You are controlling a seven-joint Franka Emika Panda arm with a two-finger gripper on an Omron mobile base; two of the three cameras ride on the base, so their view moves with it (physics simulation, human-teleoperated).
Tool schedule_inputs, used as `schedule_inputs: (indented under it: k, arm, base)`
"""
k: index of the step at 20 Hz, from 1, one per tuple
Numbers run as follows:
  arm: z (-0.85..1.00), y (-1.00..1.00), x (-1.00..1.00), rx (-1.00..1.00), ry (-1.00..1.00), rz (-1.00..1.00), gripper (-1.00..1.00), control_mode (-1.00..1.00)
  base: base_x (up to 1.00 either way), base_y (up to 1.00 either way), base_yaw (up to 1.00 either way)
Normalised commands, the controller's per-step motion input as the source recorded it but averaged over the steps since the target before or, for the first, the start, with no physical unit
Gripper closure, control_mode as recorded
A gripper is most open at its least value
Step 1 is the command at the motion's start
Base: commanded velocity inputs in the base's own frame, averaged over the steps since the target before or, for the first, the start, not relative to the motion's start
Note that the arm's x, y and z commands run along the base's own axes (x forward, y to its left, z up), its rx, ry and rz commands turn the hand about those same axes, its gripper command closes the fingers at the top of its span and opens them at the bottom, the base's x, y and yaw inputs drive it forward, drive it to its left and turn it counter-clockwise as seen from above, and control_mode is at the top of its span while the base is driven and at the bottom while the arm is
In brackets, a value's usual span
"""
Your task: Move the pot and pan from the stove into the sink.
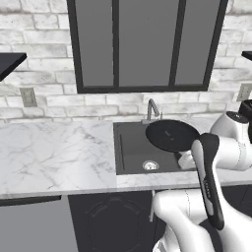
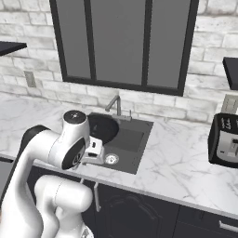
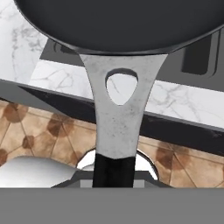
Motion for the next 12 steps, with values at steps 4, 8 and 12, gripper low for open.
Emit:
schedule_inputs:
  k: [4,8,12]
  arm:
    - [-0.27,0.00,0.00,-0.05,0.01,0.00,1.00,-1.00]
    - [-0.28,0.00,0.00,-0.02,0.01,0.00,1.00,-1.00]
    - [-0.25,-0.01,0.00,-0.01,0.03,0.00,1.00,-1.00]
  base:
    - [0.00,0.00,0.00]
    - [0.00,0.00,0.00]
    - [0.00,0.00,0.00]
